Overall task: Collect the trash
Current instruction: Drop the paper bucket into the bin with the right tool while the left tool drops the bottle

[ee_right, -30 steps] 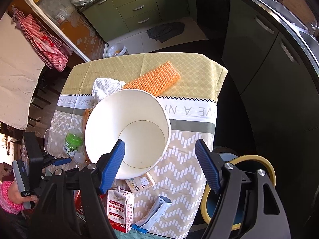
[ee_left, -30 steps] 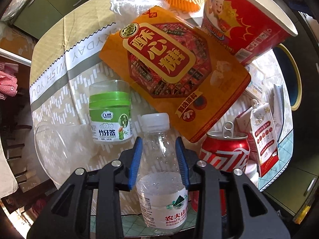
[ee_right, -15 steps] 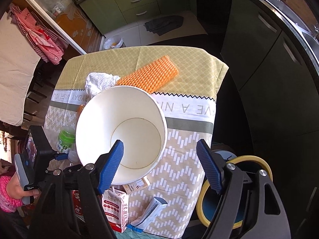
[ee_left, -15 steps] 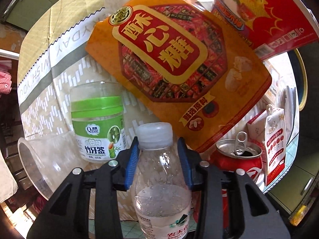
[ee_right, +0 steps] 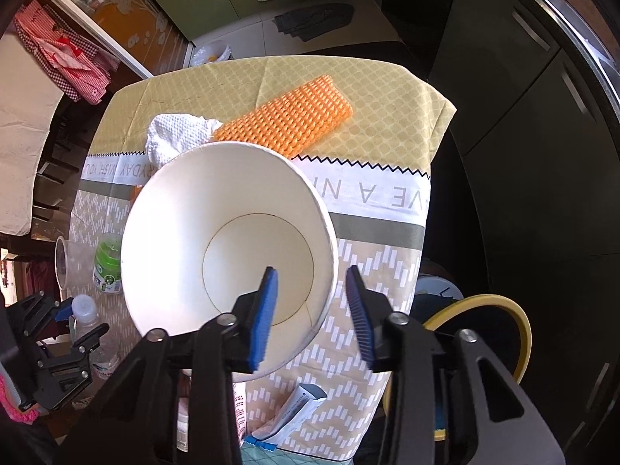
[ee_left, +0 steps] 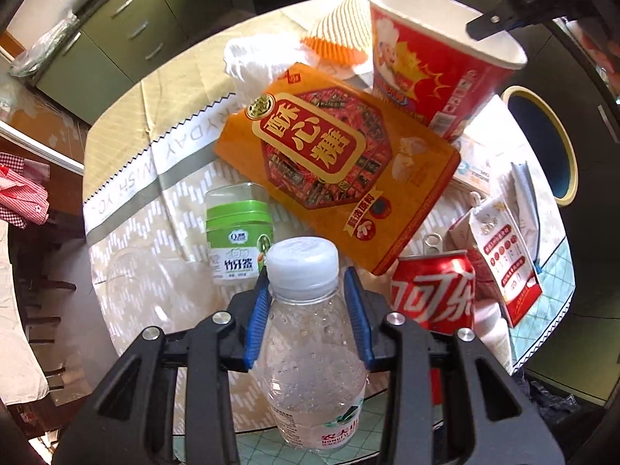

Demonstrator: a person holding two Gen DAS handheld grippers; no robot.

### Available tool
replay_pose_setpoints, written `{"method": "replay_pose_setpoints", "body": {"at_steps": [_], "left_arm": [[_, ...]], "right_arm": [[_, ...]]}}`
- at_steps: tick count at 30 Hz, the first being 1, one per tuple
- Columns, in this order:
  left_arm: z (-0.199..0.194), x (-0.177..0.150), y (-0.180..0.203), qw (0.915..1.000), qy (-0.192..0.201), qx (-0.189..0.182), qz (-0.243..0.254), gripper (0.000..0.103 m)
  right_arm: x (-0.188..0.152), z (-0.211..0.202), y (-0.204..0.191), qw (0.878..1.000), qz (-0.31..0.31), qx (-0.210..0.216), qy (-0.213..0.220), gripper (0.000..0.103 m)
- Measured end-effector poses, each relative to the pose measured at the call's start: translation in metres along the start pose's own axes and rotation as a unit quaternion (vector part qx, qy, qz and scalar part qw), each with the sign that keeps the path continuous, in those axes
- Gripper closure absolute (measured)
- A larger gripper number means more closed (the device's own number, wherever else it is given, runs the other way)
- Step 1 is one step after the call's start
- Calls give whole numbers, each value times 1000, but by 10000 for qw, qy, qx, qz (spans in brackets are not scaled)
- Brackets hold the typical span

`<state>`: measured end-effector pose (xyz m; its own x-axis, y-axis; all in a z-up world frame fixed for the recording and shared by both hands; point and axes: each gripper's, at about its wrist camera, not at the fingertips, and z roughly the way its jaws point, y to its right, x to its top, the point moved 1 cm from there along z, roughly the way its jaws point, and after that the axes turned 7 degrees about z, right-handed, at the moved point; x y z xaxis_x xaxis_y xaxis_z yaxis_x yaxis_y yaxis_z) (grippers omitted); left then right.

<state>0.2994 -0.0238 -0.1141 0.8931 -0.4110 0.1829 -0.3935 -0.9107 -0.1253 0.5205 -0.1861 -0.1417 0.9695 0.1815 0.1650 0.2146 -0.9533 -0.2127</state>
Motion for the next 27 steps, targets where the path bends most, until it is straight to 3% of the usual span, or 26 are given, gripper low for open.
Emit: {"method": "replay_pose_setpoints", "body": {"at_steps": [6,14,22,27], "left_arm": [[-28,-16,2,9992,360,128,74,67],[-83,-42,3,9952,954,189,128,68],[-109,-47,8,9903,1372,82,187,69],[-130,-37,11,9873,1582,2,163,71]], "right_arm": [[1,4,6,9998,157,-100,30,97],[-16,-41,41,9973,447,189,560,99],[-73,-79,172,9838,1564,212,853,99],[-118,-50,256,9699,2320,130,735,99]]}}
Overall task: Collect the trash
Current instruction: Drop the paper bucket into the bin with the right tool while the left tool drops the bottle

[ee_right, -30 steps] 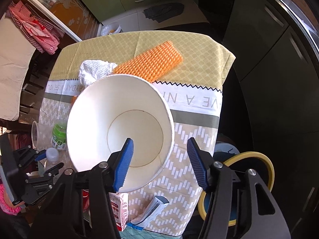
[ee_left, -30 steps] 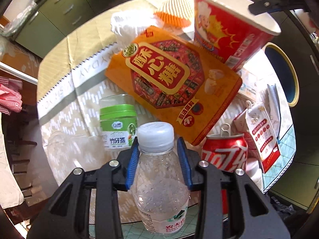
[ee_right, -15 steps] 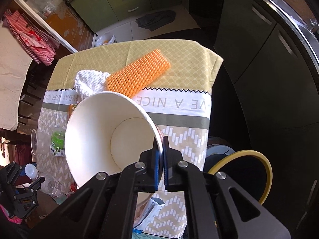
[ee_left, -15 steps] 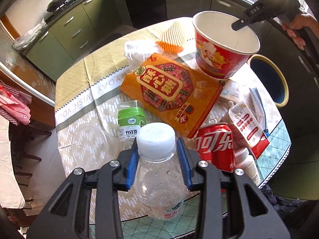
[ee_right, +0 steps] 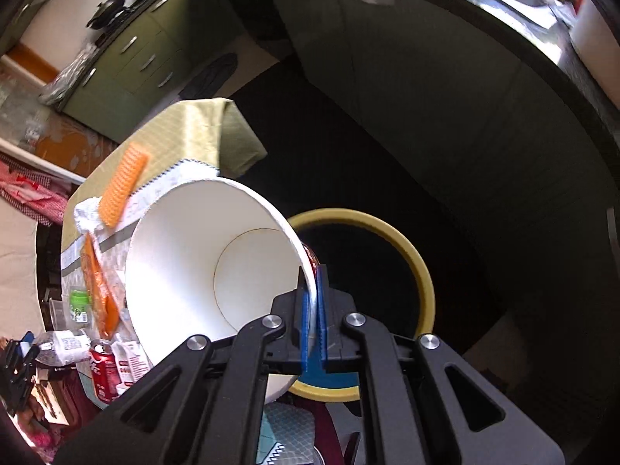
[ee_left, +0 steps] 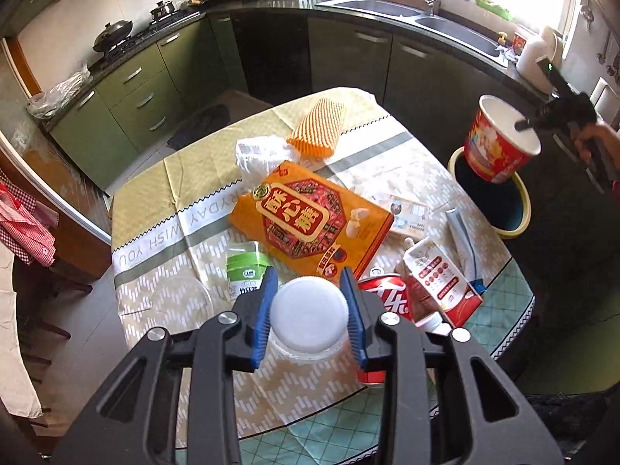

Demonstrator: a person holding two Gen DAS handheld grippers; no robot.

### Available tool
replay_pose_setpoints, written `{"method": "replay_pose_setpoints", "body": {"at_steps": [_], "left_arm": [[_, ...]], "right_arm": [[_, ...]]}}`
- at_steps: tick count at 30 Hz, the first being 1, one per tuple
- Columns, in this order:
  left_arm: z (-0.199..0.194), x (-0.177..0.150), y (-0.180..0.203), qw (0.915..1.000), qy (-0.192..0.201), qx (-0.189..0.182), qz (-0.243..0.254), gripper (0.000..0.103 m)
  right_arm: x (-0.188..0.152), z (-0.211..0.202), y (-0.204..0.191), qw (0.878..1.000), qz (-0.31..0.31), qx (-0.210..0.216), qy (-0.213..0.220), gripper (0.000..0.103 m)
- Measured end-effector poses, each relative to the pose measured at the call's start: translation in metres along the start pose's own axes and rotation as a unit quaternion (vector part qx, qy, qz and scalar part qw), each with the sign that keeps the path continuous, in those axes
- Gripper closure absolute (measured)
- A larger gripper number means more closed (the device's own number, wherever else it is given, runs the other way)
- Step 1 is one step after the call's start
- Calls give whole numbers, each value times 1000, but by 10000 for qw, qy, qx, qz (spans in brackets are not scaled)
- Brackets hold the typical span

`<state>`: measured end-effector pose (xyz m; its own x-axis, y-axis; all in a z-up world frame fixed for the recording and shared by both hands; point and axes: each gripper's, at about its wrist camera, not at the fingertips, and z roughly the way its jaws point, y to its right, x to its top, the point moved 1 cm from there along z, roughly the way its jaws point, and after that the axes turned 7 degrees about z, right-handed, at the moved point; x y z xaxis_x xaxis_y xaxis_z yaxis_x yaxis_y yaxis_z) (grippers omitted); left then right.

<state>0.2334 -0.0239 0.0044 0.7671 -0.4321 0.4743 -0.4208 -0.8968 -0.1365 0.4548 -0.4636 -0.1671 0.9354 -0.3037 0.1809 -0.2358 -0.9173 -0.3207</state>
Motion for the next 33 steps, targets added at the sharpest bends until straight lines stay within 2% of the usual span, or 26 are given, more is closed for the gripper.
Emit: {"method": "replay_pose_setpoints", "body": {"at_steps": [4,6,8,9,10,11,12,13,19,26,31,33], "left_arm": [[-11,21,12,9999,141,-1,96,71],[-17,32,23,9996,195,37,193,71],[-23,44,34,9992,251,27,303,71],[-25,50,40,9990,284,-11,338,71],[-27,56,47,9987,309,-68,389,71],[-28,62,54,9985,315,-147,429,71],[-29,67,60,9981,322,-241,463,71],[-28,71,68,9976,328,-318,516,71],[-26,105,122,9918,532,-656,962,71],[1,157,211,9776,735,-1149,1603,71],[48,191,275,9701,790,-1318,1880,71],[77,198,296,9695,643,-1370,1926,71]], "right_arm": [[-15,58,45,9988,321,-54,-364,99],[-20,85,52,9981,344,-31,-502,98],[-24,103,55,9976,367,45,-591,93],[-23,108,56,9975,385,60,-597,88],[-23,111,57,9977,365,-1,-570,70],[-23,113,58,9979,335,-78,-548,62],[-22,114,58,9981,298,-161,-516,58],[-21,113,58,9981,279,-267,-483,60],[-28,69,70,9997,224,-34,10,62],[-61,4,92,9984,230,191,480,64],[-96,-36,108,9970,154,239,721,66],[-108,-47,112,9963,148,286,791,66]]}}
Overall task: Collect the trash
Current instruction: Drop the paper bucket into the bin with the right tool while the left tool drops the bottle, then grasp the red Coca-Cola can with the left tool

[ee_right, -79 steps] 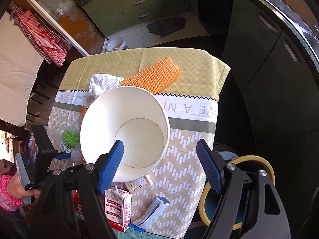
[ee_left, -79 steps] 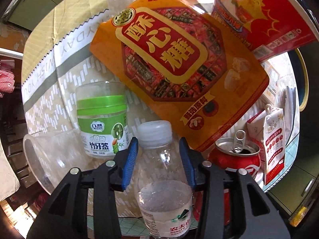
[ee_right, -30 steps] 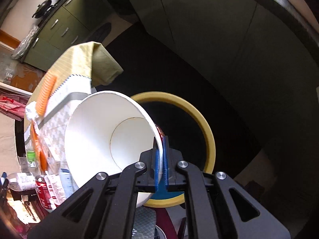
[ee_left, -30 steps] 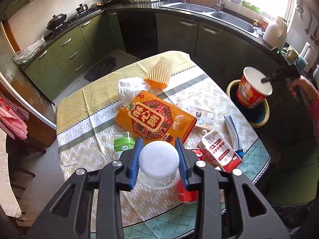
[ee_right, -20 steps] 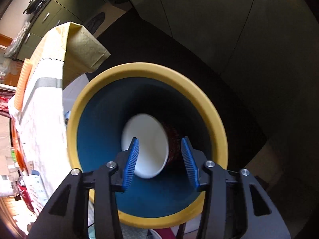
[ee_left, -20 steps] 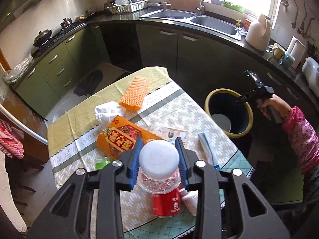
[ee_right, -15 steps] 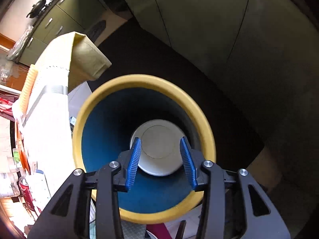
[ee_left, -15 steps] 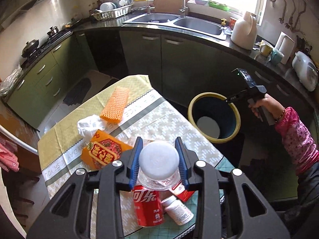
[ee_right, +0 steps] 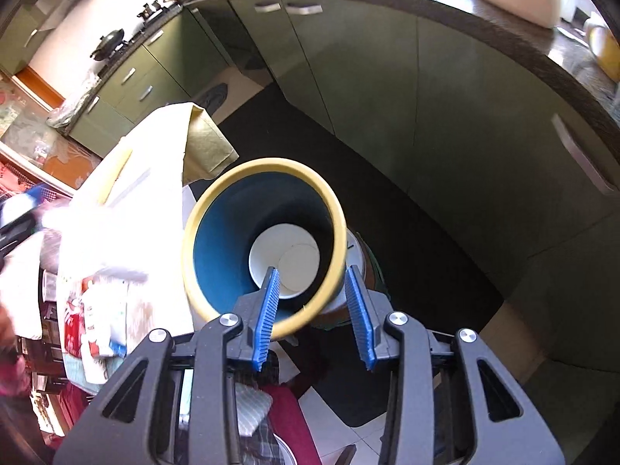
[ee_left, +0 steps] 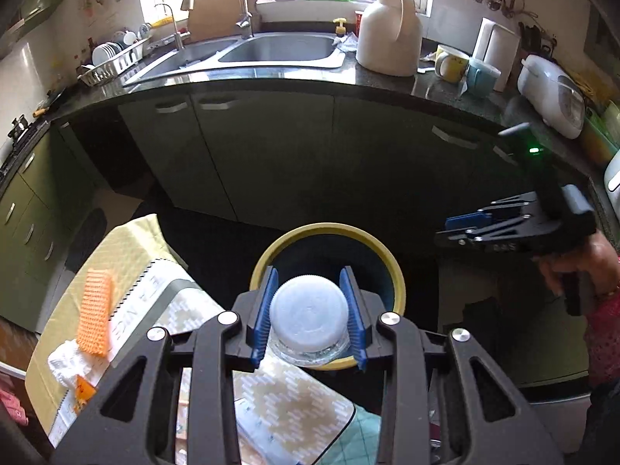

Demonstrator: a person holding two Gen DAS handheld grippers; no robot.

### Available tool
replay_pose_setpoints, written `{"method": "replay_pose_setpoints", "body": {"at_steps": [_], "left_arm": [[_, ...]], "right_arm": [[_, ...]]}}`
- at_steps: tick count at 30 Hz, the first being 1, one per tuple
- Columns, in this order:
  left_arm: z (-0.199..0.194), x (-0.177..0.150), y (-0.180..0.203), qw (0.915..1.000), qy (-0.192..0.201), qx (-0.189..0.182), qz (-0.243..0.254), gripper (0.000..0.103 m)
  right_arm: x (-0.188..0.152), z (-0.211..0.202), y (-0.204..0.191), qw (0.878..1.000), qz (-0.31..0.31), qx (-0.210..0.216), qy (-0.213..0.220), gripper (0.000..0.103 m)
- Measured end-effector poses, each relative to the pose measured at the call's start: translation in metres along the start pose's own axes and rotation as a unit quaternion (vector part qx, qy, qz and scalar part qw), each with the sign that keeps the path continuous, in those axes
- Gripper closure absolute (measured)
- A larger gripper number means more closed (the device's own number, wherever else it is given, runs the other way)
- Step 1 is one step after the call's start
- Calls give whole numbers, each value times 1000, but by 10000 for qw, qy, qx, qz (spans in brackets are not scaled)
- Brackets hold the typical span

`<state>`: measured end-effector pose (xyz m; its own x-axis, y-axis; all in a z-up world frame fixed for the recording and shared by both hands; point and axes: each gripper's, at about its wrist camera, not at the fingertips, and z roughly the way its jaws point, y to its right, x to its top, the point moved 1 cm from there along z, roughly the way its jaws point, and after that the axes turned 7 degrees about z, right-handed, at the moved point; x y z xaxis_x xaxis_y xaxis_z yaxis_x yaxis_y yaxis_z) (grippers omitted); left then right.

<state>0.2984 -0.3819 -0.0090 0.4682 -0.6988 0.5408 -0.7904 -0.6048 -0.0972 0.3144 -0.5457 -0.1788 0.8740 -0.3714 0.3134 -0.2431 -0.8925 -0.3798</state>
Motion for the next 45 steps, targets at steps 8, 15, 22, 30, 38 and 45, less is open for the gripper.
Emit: {"method": "replay_pose_setpoints", "body": {"at_steps": [8,15,22,30,38,45], "left_arm": [[101,2,14,9979,-651,0,-75,61],[66,-1,-3,9987,-478,-131,-139,53],[-45,-58,-58,9981,-176,253,-529,41],[-86,-184,-135,9773,-1140,964,-1505,30],[-57,-275,-142,9517,-2344,438,-1936,30],[-33,-278,-122,9444,-2802,395,-1677,30]], "right_arm": [[-25,-50,8,9996,-86,58,249,66],[-30,-71,-17,9979,-387,263,456,66],[-41,-57,-88,9908,-1205,581,227,66],[-53,-2,-199,9701,-2210,889,-455,65],[-75,51,-276,9491,-2857,709,-1117,65],[-80,47,-282,9460,-2953,592,-1202,65]]}}
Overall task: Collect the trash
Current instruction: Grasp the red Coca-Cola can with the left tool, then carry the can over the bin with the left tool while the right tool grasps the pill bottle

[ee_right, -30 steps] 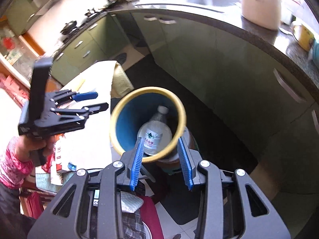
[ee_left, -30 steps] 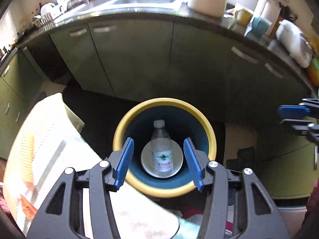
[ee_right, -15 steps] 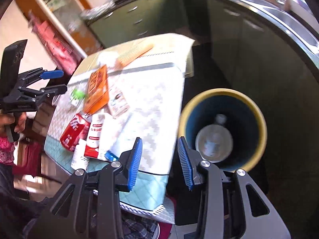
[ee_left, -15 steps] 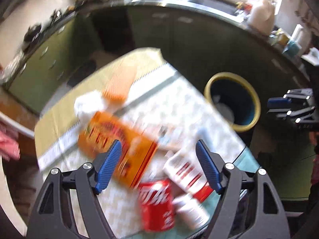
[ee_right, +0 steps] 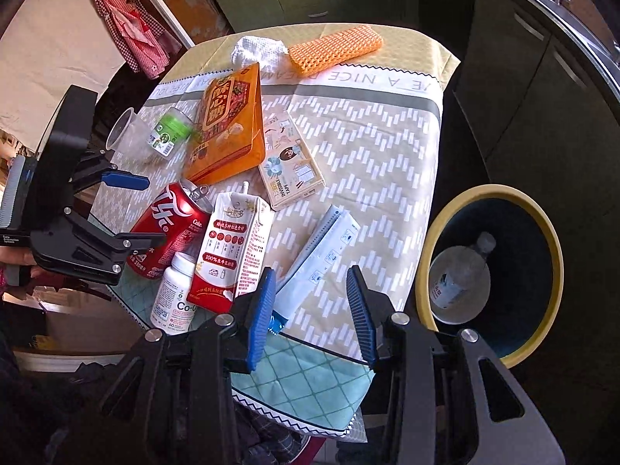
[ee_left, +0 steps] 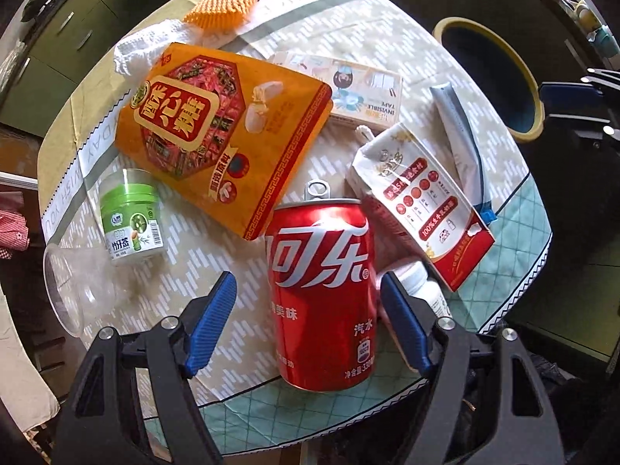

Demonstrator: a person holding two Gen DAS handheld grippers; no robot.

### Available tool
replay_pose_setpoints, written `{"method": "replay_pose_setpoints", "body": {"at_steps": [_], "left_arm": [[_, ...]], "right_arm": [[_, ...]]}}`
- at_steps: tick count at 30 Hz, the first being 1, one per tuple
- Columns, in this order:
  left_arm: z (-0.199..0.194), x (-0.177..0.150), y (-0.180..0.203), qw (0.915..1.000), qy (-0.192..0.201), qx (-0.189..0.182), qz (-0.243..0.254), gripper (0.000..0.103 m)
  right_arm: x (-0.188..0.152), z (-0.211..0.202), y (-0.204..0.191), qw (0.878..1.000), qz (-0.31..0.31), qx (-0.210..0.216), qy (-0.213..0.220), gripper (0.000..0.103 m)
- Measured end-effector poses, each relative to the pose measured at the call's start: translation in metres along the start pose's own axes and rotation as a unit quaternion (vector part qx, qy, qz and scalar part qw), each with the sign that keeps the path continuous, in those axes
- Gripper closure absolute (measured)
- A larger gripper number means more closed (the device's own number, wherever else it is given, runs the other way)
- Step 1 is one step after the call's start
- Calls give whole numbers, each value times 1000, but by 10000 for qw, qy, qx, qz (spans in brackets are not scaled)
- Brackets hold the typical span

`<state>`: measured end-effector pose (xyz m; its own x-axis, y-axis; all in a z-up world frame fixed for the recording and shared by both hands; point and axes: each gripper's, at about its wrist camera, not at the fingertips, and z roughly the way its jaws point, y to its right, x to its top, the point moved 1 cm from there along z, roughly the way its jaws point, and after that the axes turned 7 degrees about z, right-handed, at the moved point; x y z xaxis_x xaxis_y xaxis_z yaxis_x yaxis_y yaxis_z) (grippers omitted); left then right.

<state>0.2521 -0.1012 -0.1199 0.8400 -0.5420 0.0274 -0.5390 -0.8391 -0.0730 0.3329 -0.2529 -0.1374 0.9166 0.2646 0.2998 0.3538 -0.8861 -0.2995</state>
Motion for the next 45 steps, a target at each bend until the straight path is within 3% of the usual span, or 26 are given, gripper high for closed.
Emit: {"method": "replay_pose_setpoints", "body": {"at_steps": [8,11,16,21,27,33,40,45], "left_arm": [[24,3,0,9987,-444,-206,-126,30],[31,-1,-2,9975,-514,-426,-218,39],[31,-9,-11,9987,-363,-317,-185,40],[14,-23,-23,9997,-35,-81,-234,40],[-29,-45,-37,9981,508,175,-297,40],[-73,-75,-45,9936,993,413,-354,40],[-107,-112,-61,9868,1442,586,-456,40],[-115,-127,-64,9841,1636,552,-417,40]], "right_arm": [[-6,5,-6,9997,-47,-24,-223,65],[-4,6,-14,9995,-76,50,-316,65],[-7,13,-34,9972,-61,396,-639,65],[-15,30,-62,9886,189,955,-1148,65],[-17,50,-92,9812,593,1099,-1470,65],[-18,79,-104,9709,1060,904,-1947,61],[-17,98,-119,9685,1410,475,-1997,52],[-18,119,-133,9631,1550,232,-2190,51]]}}
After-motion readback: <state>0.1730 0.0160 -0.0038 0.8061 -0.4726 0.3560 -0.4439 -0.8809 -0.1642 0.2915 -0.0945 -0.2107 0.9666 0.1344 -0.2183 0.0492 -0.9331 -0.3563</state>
